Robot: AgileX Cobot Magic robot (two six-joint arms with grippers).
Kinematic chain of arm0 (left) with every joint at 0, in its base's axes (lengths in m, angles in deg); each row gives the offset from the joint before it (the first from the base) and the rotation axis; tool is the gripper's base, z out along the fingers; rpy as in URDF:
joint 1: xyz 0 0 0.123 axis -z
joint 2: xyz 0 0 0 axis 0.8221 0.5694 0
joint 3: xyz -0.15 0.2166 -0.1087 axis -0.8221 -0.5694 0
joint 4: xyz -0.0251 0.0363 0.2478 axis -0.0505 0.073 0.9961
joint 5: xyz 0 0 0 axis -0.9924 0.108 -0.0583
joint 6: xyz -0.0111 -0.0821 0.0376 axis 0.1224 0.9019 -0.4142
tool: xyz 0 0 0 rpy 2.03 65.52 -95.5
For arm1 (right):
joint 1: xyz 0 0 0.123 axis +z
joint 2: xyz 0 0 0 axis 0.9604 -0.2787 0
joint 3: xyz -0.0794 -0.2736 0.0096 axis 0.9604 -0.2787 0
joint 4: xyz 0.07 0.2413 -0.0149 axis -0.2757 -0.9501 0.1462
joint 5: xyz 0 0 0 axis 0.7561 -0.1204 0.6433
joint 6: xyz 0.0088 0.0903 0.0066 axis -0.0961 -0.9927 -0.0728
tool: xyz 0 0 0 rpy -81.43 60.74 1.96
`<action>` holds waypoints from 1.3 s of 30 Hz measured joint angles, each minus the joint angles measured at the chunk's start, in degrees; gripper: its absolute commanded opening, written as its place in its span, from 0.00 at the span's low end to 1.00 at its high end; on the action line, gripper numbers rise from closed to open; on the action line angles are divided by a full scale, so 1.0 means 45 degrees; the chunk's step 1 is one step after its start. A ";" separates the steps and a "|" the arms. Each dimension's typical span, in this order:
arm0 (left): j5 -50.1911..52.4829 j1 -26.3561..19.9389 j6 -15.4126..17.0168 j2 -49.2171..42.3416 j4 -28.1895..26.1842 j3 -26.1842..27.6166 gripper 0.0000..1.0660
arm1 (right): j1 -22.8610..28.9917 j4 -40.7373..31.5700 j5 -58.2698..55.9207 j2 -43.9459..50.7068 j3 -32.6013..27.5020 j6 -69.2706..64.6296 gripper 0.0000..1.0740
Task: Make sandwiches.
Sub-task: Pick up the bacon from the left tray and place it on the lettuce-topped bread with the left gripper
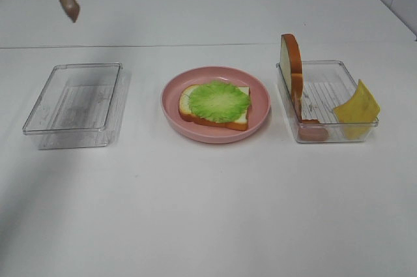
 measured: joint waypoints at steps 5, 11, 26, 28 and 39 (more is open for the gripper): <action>0.0000 0.1261 0.0000 -0.0458 -0.0968 0.0000 0.00 | 0.0000 0.0000 0.0000 0.0000 0.0000 0.0000 0.92; 0.0000 0.2967 0.0000 -0.0509 -0.1770 0.0000 0.00 | 0.0000 0.0000 0.0000 0.0000 0.0000 0.0000 0.92; 0.0675 0.5844 0.0242 0.0420 -0.2050 0.0000 0.00 | 0.0000 0.0000 0.0000 0.0000 0.0000 0.0000 0.92; 0.0713 0.5908 0.0242 0.0509 -0.2101 0.0000 0.00 | 0.0000 0.0000 0.0000 0.0000 0.0000 0.0000 0.92; 0.1401 0.6099 0.0255 0.2152 -0.2636 0.0000 0.00 | 0.0000 0.0000 0.0000 0.0000 0.0000 0.0000 0.92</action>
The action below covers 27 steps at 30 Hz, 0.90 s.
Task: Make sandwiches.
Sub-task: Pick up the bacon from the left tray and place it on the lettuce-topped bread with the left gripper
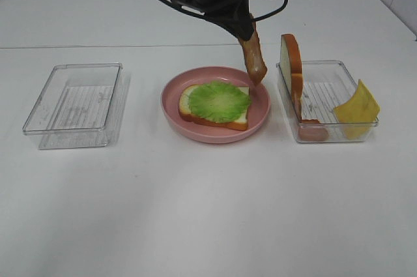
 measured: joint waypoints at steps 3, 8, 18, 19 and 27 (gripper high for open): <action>0.0089 0.0000 0.0000 0.0446 -0.0089 0.0000 0.00 | 0.0000 0.0000 0.0000 0.0000 0.0000 0.0000 0.92; 0.0255 0.0000 -0.0013 0.1019 -0.0166 0.0000 0.00 | 0.0000 0.0000 0.0000 0.0000 0.0000 0.0000 0.92; 0.0509 -0.0013 -0.0051 0.1210 -0.0344 0.0000 0.00 | 0.0000 0.0000 0.0000 0.0000 0.0000 0.0000 0.92; 0.0509 -0.0013 -0.0051 0.1388 -0.0344 0.0000 0.00 | 0.0000 0.0000 0.0000 0.0000 0.0000 0.0000 0.92; 0.0471 -0.0051 0.0000 0.1859 0.0866 0.0000 0.00 | 0.0000 0.0000 0.0000 0.0000 0.0000 0.0000 0.92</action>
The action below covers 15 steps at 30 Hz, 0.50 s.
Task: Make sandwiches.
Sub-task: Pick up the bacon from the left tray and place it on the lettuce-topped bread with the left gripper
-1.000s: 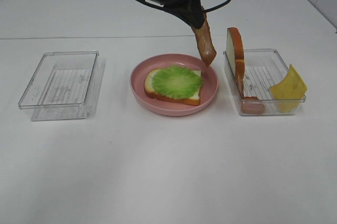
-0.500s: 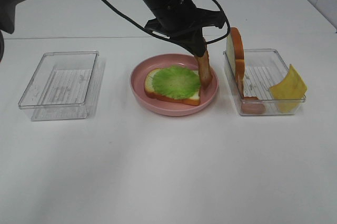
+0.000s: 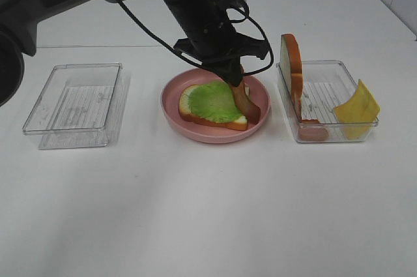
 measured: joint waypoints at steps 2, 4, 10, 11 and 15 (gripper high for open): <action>0.0000 0.0000 0.0115 0.0000 0.0611 0.0000 0.00 | 0.0000 0.0000 0.0000 0.0000 0.0000 0.0000 0.92; 0.0000 0.0000 0.0178 0.0000 0.0879 0.0000 0.00 | 0.0000 0.0000 0.0000 0.0000 0.0000 0.0000 0.92; 0.0000 -0.0076 0.0560 0.0000 0.2483 0.0000 0.00 | 0.0000 0.0000 0.0000 0.0000 0.0000 0.0000 0.92; 0.0013 -0.0089 0.0573 0.0000 0.2801 0.0000 0.00 | 0.0000 0.0000 0.0000 0.0000 0.0000 0.0000 0.92; 0.0064 -0.0115 0.0598 0.0000 0.3119 0.0000 0.00 | 0.0000 0.0000 0.0000 0.0000 0.0000 0.0000 0.92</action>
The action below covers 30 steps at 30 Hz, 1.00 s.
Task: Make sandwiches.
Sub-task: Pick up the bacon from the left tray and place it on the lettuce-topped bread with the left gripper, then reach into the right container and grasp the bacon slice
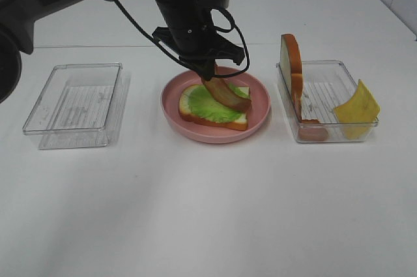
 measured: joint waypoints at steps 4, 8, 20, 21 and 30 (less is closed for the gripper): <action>0.0013 0.0000 0.0000 0.0000 0.0000 0.0000 0.00 | 0.0000 0.0000 0.0000 0.0000 0.0000 0.0000 0.92; 0.0025 0.0000 0.0000 0.0000 0.0000 0.0000 0.00 | 0.0000 0.0000 0.0000 0.0000 0.0000 0.0000 0.92; -0.0025 0.0000 0.0573 0.0000 0.0789 0.0000 0.74 | 0.0000 0.0000 0.0000 0.0000 0.0000 0.0000 0.92; -0.0051 0.0000 0.0866 -0.0025 0.1095 0.0000 0.88 | 0.0000 0.0000 0.0000 0.0000 0.0000 0.0000 0.92; -0.1019 0.0000 0.1057 -0.0573 0.1897 0.0000 0.96 | 0.0000 0.0000 0.0000 0.0000 0.0000 0.0000 0.92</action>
